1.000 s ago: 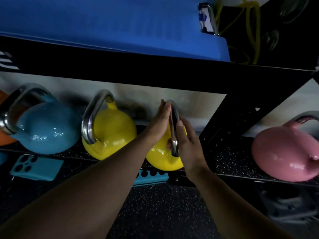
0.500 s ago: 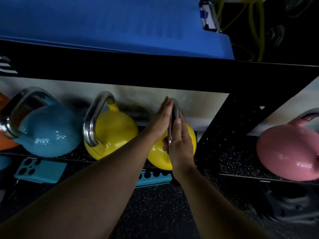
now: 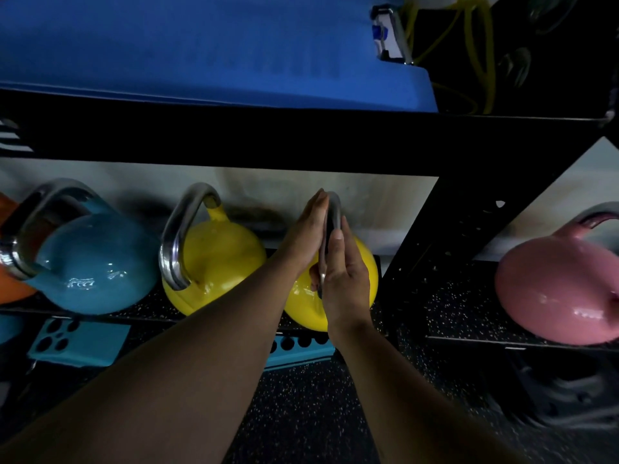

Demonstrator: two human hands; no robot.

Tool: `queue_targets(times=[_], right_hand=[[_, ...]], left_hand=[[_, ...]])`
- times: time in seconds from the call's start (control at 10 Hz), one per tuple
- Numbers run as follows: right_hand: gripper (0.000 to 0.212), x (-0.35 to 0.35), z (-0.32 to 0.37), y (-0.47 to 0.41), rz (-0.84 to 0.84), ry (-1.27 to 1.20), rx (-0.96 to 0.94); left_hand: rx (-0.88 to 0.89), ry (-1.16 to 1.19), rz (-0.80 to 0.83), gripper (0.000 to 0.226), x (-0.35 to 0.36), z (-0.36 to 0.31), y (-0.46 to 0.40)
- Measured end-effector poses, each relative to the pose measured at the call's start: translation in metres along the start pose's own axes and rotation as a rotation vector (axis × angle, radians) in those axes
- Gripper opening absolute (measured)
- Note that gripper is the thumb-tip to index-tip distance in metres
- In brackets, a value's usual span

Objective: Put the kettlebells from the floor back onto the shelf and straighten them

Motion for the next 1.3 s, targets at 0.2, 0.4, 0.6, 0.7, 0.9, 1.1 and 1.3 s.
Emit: queue_targets(times=[0.2,0.4,0.6,0.7,0.9,1.1,1.3], right_hand=[[0.042,-0.003,0.006,0.001,0.041,0.091,-0.005],[0.044,-0.004,0.007,0.003,0.027,0.128,0.014],[0.044,-0.005,0.006,0.002,0.038,0.125,0.009],[0.044,-0.006,0.003,0.0,0.035,0.145,-0.017],[0.042,-0.004,0.002,-0.004,0.059,0.131,-0.043],[0.044,-0.012,-0.001,-0.017,0.097,0.356,-0.026],[0.035,-0.033,0.047,-0.034,0.113,0.783,-0.235]], left_hand=[[-0.027,-0.004,0.005,0.058,-0.001,0.002,0.001],[-0.021,-0.026,0.04,0.061,0.0,0.006,-0.001],[-0.016,-0.014,0.054,0.062,0.0,0.007,-0.001],[-0.015,-0.017,0.053,0.06,0.001,0.006,-0.001],[0.001,-0.075,0.045,0.058,-0.001,0.004,-0.002],[0.13,-0.357,-0.047,0.049,-0.011,-0.02,-0.003],[0.31,-0.681,-0.121,0.047,-0.025,-0.051,0.004]])
Point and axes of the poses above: each hand's wrist, its own y-axis away from the middle knuckle, its own x-axis out of the palm, z = x × y, the point moved 7 cm from there along -y, towards the middle knuckle, and after that the axes turned 9 degrees about -z, right-handed, at the moved point
